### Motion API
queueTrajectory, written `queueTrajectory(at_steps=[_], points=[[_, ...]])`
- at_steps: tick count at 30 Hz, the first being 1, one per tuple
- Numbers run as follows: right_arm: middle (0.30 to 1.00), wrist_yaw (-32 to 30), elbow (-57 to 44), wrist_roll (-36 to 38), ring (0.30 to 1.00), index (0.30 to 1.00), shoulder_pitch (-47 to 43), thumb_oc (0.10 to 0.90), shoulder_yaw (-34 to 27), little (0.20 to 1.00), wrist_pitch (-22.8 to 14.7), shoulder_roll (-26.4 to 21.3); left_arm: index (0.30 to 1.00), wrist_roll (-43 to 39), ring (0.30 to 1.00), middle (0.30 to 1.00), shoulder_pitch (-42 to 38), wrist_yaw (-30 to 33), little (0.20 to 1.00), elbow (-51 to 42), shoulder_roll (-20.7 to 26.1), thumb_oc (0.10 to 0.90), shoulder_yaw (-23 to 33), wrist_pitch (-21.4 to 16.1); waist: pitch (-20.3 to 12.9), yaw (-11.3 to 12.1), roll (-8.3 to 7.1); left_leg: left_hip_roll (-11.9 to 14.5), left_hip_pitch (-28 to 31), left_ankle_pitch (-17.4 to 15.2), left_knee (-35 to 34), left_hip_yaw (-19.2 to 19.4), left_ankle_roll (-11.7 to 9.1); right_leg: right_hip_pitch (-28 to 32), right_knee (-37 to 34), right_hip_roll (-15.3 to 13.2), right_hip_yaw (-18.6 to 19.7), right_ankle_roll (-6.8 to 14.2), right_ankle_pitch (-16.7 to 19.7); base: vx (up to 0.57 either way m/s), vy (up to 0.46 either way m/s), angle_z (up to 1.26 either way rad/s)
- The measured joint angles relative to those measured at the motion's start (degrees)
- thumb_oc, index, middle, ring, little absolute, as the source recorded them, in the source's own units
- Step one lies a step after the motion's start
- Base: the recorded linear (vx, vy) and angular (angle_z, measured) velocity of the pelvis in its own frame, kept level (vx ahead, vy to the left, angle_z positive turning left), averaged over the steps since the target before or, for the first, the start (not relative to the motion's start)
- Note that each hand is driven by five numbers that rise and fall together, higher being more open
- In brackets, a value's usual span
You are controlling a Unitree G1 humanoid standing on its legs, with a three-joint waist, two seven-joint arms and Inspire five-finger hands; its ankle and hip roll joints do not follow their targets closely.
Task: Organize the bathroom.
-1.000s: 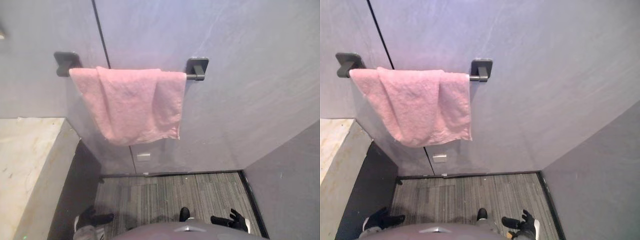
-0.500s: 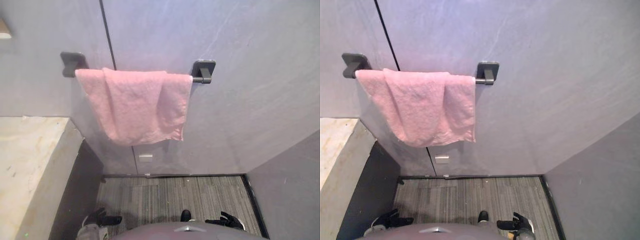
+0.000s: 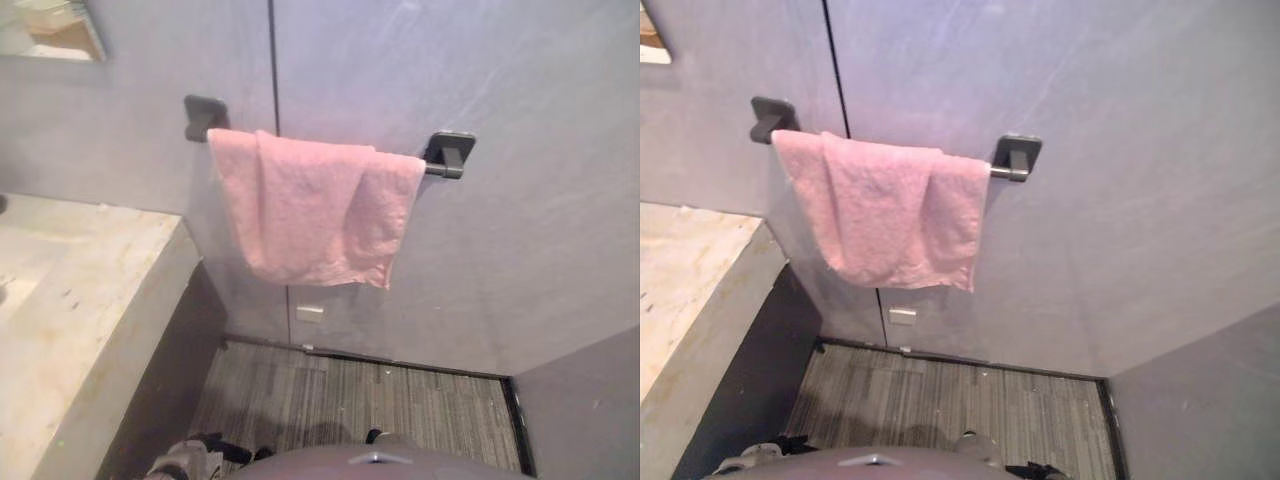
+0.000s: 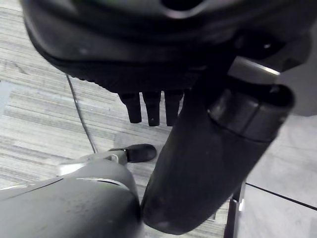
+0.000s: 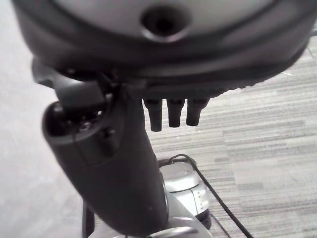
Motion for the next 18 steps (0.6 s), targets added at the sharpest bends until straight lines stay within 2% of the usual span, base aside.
queueTrajectory(at_steps=[1, 2, 3, 4, 6, 7, 8, 9, 10, 11, 12, 14, 15, 18], points=[[0.900, 0.36, -0.33, -0.16, 0.900, 0.900, -0.10, 0.800, 0.72, 0.900, 0.04, 0.34, 0.900, 0.01, 0.900, 0.900, -0.05, -0.04, 0.900, 0.17, 0.41, 0.800, -0.36, -0.13, 0.14, -0.39, -0.30, 0.09, -0.43, 0.73, -0.04, -1.48, -0.46, 0.57, -1.21, 1.83, 1.29, -1.23, -0.92, -0.29, -0.183, 1.04], [0.900, 0.76, -0.11, -0.22, 0.900, 0.900, -0.16, 0.800, 1.67, 0.900, 0.36, 0.77, 0.900, -0.41, 0.900, 0.900, -0.02, -0.06, 0.900, 0.14, 0.85, 0.800, -0.35, -0.71, 0.42, 0.20, -1.28, -0.56, -0.54, 0.92, -0.03, -2.11, -0.97, 2.26, -4.49, 2.82, 0.22, -3.12, -1.55, -0.22, -0.141, 0.53], [0.900, 0.64, 0.27, -1.02, 0.900, 0.900, -0.47, 0.800, 2.32, 0.900, 0.52, 0.83, 0.900, -0.59, 0.900, 0.900, 0.26, -0.20, 0.900, -0.05, 0.83, 0.800, -0.26, -1.56, 0.63, 1.51, -1.66, -1.36, -0.86, 1.19, -0.04, -2.18, -1.48, 4.04, -7.47, 2.44, -0.34, -4.19, -2.33, -0.28, -0.165, 0.51], [0.900, 0.79, 0.15, -0.92, 0.900, 0.900, -0.87, 0.800, 2.58, 0.900, 0.60, -0.24, 0.900, -0.24, 0.900, 0.900, 0.21, -0.14, 0.900, -0.58, -0.14, 0.800, -0.29, -2.93, 1.23, 2.03, -0.60, -0.40, -1.67, 2.21, 0.08, -4.05, -2.67, 6.97, -12.81, 3.96, -0.88, -4.27, -0.94, -0.22, -0.123, 0.49], [0.900, 1.05, -0.02, -1.02, 0.900, 0.900, -0.91, 0.800, 2.79, 0.900, 0.57, -0.95, 0.900, -0.65, 0.900, 0.900, 0.37, -0.33, 0.900, -1.31, -1.12, 0.800, 1.18, -5.07, 2.07, 3.95, 0.34, 0.53, -3.40, 2.04, 1.79, -4.49, -3.27, 8.90, -17.94, 5.28, -0.75, -5.64, 1.47, -0.26, -0.116, 0.29], [0.900, 1.20, -0.02, -0.97, 0.900, 0.900, -1.45, 0.800, 2.83, 0.900, 0.60, -1.36, 0.900, -0.52, 0.900, 0.900, 0.08, -0.38, 0.900, -1.84, -1.42, 0.800, 1.16, -5.38, 2.59, 4.50, 0.90, 1.02, -4.12, 1.79, 2.84, -4.52, -3.63, 8.83, -18.26, 5.83, -0.82, -5.88, 1.66, -0.38, -0.118, 0.26], [0.900, 1.87, -0.50, -0.64, 0.900, 0.900, -2.18, 0.800, 3.59, 0.900, 0.64, -1.92, 0.900, -0.17, 0.900, 0.900, -0.28, -0.39, 0.900, -2.11, -2.17, 0.800, 1.13, -6.41, 3.22, 4.82, 1.72, 1.31, -6.46, 2.96, 5.50, -5.38, -5.01, 9.04, -18.10, 7.12, -0.15, -6.34, 1.36, -0.29, -0.069, 0.80], [0.900, 2.25, -1.15, 0.27, 0.900, 0.900, -2.17, 0.800, 4.26, 0.900, 0.90, -1.89, 0.900, 0.49, 0.900, 0.900, -1.48, -0.36, 0.900, -2.00, -1.71, 0.800, 0.70, -6.39, 3.67, 4.15, 1.35, 0.40, -8.64, 5.47, 6.86, -5.54, -5.23, 9.31, -18.13, 7.34, 0.46, -7.29, 0.96, -0.31, -0.039, 1.09], [0.900, 2.38, -1.38, 0.46, 0.900, 0.900, -2.18, 0.800, 4.45, 0.900, 1.12, -1.87, 0.900, 1.46, 0.900, 0.900, -2.14, -0.38, 0.900, -1.94, -1.81, 0.800, 0.55, -6.35, 3.97, 4.07, 1.09, -0.14, -9.18, 7.55, 6.40, -4.86, -5.19, 9.52, -17.99, 7.29, 0.30, -7.89, 0.94, -0.21, 0.006, 1.16], [0.900, 2.56, -1.64, 0.85, 0.900, 0.900, -2.38, 0.800, 4.46, 0.900, 1.49, -1.96, 0.900, 2.15, 0.900, 0.900, -2.57, -0.48, 0.900, -2.10, -2.09, 0.800, 0.38, -6.42, 4.88, 4.08, 0.18, -0.30, -9.23, 9.41, 5.60, -3.26, -5.26, 9.75, -18.30, 6.78, -0.36, -9.24, 0.71, -0.30, 0.045, 1.34], [0.900, 2.53, -1.78, 1.41, 0.900, 0.900, -2.51, 0.800, 4.62, 0.900, 1.80, -2.24, 0.900, 2.81, 0.900, 0.900, -2.76, -0.55, 0.900, -1.98, -2.27, 0.800, 0.67, -6.89, 5.69, 3.97, 1.01, 0.31, -9.31, 9.75, 4.78, 3.54, -3.81, 11.15, -18.31, 7.09, -5.64, -11.15, 1.29, -0.32, 0.092, 1.35], [0.900, 2.52, -2.05, 1.50, 0.900, 0.900, -2.43, 0.800, 4.64, 0.900, 1.68, -2.55, 0.900, 4.20, 0.900, 0.900, -2.55, -0.53, 0.900, -1.54, -1.83, 0.800, 0.66, -7.31, 5.70, 3.84, 0.80, 0.03, -8.80, 5.50, 5.23, 10.77, -3.57, 11.51, -18.36, 6.82, -9.48, -12.50, 0.65, -0.39, 0.142, 1.08], [0.900, 2.50, -2.19, 1.42, 0.900, 0.900, -2.51, 0.800, 4.79, 0.900, 1.52, -2.50, 0.900, 4.18, 0.900, 0.900, -2.61, -0.54, 0.900, -1.51, -1.66, 0.800, 0.86, -7.63, 5.87, 3.64, 0.45, 0.10, -8.99, 4.63, 6.86, 11.44, -3.74, 11.78, -18.36, 6.58, -10.64, -12.50, 0.67, -0.30, 0.132, 0.83], [0.900, 2.60, -2.08, 1.00, 0.900, 0.900, -3.14, 0.800, 5.23, 0.900, 2.46, -1.95, 0.900, 3.91, 0.900, 0.900, -2.39, -0.17, 0.900, -0.77, -0.55, 0.800, 1.37, -8.77, 6.25, 2.71, -2.50, 0.36, -7.33, 1.58, 14.18, 10.66, -3.60, 12.15, -18.34, 3.04, -15.36, -11.68, 1.34, -0.29, 0.212, 0.75]])
